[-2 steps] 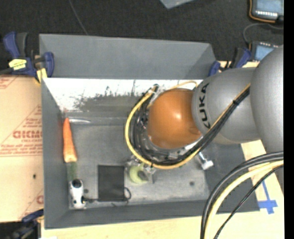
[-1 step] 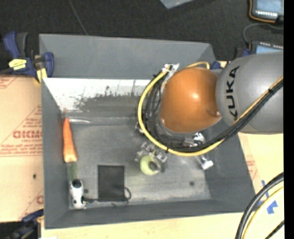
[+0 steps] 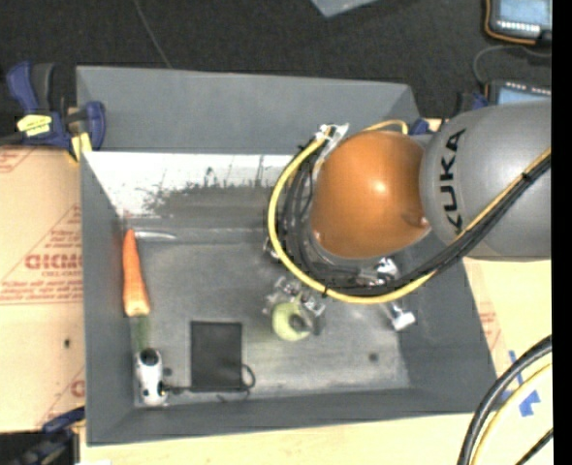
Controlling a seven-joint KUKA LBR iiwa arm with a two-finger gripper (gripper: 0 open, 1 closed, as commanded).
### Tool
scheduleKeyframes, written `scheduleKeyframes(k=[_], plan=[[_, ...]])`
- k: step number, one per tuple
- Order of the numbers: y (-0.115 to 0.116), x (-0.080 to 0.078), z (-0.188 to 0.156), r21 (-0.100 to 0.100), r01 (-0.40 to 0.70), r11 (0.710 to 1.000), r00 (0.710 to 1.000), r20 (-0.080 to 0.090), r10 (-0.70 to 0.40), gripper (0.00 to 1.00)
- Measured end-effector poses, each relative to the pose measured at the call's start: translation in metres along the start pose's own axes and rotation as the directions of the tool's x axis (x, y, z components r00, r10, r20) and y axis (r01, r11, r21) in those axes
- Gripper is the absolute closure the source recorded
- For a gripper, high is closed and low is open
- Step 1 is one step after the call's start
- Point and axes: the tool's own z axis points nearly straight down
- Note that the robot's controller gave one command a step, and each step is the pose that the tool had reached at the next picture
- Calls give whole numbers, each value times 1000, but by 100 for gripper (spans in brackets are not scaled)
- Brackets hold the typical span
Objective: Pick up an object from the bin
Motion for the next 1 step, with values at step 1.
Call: scheduleKeyframes(k=[1], plan=[[-6, -5, -128, 2, -19, 1000, 1000, 4, 19, 100]])
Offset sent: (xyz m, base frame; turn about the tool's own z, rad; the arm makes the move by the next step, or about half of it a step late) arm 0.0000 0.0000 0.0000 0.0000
